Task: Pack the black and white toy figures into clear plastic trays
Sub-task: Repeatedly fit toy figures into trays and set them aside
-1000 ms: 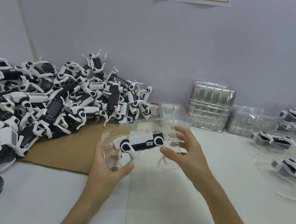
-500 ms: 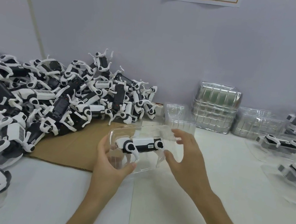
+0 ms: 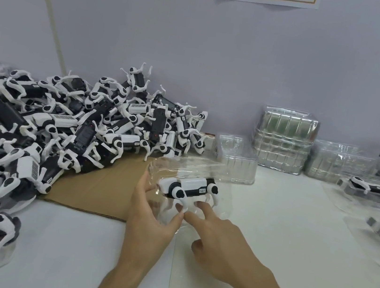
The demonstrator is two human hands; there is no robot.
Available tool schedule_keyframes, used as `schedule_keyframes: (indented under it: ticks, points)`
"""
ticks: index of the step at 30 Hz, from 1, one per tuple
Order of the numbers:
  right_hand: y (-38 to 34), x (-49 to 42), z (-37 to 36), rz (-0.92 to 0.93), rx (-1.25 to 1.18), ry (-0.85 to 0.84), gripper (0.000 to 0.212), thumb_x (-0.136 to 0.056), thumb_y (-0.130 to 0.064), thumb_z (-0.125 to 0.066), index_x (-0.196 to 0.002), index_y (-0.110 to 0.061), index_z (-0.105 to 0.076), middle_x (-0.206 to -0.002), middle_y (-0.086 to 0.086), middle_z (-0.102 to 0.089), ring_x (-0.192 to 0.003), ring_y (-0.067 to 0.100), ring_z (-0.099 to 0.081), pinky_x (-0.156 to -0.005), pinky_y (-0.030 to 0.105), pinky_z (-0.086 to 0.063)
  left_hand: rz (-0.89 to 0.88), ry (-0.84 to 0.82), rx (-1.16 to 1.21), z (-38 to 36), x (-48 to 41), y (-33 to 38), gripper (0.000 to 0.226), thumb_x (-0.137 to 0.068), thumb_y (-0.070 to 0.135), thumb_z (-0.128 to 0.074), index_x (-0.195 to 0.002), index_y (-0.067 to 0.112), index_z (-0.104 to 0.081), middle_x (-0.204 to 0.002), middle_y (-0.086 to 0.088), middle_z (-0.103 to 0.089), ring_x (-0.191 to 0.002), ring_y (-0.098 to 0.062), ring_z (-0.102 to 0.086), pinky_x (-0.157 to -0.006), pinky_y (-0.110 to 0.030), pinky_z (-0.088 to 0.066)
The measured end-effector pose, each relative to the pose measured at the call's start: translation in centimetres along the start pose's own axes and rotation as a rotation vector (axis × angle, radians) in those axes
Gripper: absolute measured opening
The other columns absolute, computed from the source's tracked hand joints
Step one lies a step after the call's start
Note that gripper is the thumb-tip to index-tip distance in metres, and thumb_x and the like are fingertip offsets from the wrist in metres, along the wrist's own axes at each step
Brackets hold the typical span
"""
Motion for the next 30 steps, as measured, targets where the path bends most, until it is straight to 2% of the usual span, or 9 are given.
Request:
schedule_keyframes:
  ticks: [4,12,15,18,19,22,26,30]
  points:
    - [-0.7,0.1,-0.4,-0.015,-0.004,-0.013,0.06,-0.085,-0.015,-0.046,-0.135,-0.034,-0.019,-0.157,0.005,-0.016,-0.081,0.038,-0.061,-0.058,0.033,-0.03,0.018,0.033,-0.032,0.4,-0.2,-0.3,0.104,-0.064,0.037,-0.089,-0.145,0.042,-0.025,-0.125,0.022,-0.046,-0.096,-0.001,-0.057,-0.076,-0.019,-0.049]
    - [-1.0,-0.4,-1.2,-0.084,-0.058,-0.004,0.073,-0.087,-0.013,-0.045,-0.151,-0.027,-0.014,-0.16,0.009,-0.011,-0.087,0.037,-0.061,-0.06,0.034,-0.032,0.041,0.058,-0.08,0.2,0.0,-0.4,0.1,-0.062,0.033,-0.091,-0.142,0.037,-0.03,-0.123,0.015,-0.047,-0.084,0.015,-0.057,-0.062,-0.017,-0.041]
    - [-0.7,-0.7,-1.2,-0.074,-0.163,0.018,0.065,-0.086,-0.014,-0.046,-0.146,-0.031,-0.026,-0.157,0.006,-0.017,-0.083,0.038,-0.06,-0.061,0.033,-0.033,0.054,0.062,-0.07,0.2,-0.2,-0.8,0.101,-0.063,0.028,-0.092,-0.142,0.036,-0.03,-0.124,0.013,-0.048,-0.084,0.005,-0.062,-0.063,-0.018,-0.043]
    - [-0.3,-0.9,-1.0,-0.071,-0.268,0.044,0.059,-0.086,-0.017,-0.049,-0.139,-0.04,-0.037,-0.157,-0.003,-0.018,-0.079,0.034,-0.06,-0.068,0.034,-0.043,0.055,0.044,-0.022,0.3,-0.6,-1.0,0.102,-0.064,0.026,-0.091,-0.144,0.034,-0.029,-0.128,0.007,-0.05,-0.099,-0.016,-0.062,-0.078,-0.031,-0.052]
    - [-0.1,-1.0,-0.9,-0.072,-0.304,0.048,0.057,-0.086,-0.018,-0.05,-0.137,-0.042,-0.04,-0.159,-0.006,-0.017,-0.079,0.032,-0.061,-0.074,0.034,-0.046,0.055,0.031,-0.006,0.4,-0.7,-1.0,0.102,-0.065,0.026,-0.091,-0.145,0.034,-0.028,-0.128,0.008,-0.05,-0.102,-0.017,-0.061,-0.082,-0.035,-0.053]
    - [0.3,-1.0,-0.6,-0.048,-0.37,0.026,0.052,-0.087,-0.017,-0.052,-0.131,-0.044,-0.047,-0.162,-0.013,-0.016,-0.079,0.024,-0.061,-0.081,0.03,-0.045,0.045,0.004,0.034,0.4,-0.7,-0.9,0.101,-0.065,0.026,-0.091,-0.144,0.035,-0.028,-0.124,0.015,-0.051,-0.092,-0.004,-0.063,-0.076,-0.026,-0.052]
    - [0.6,-1.0,0.1,-0.031,-0.402,-0.042,0.053,-0.091,-0.016,-0.052,-0.136,-0.046,-0.05,-0.162,-0.014,-0.017,-0.084,0.021,-0.063,-0.091,0.031,-0.046,0.05,0.001,0.045,0.3,-0.7,-1.0,0.1,-0.065,0.027,-0.091,-0.142,0.035,-0.029,-0.124,0.014,-0.05,-0.094,-0.008,-0.063,-0.077,-0.027,-0.052]
    - [0.3,-0.8,0.1,-0.066,-0.342,-0.034,0.05,-0.094,-0.019,-0.049,-0.135,-0.048,-0.05,-0.158,-0.009,-0.025,-0.097,0.022,-0.064,-0.091,0.03,-0.046,0.031,0.028,0.022,0.4,-0.7,-0.8,0.099,-0.064,0.025,-0.091,-0.135,0.046,-0.025,-0.123,0.015,-0.047,-0.094,-0.003,-0.059,-0.071,-0.017,-0.048]
Point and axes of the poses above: each hand's wrist, its own x-axis away from the middle knuckle, its own z-axis out of the back of the hand, y = z × x, the point moved 3 cm from there along -x, towards the middle knuckle
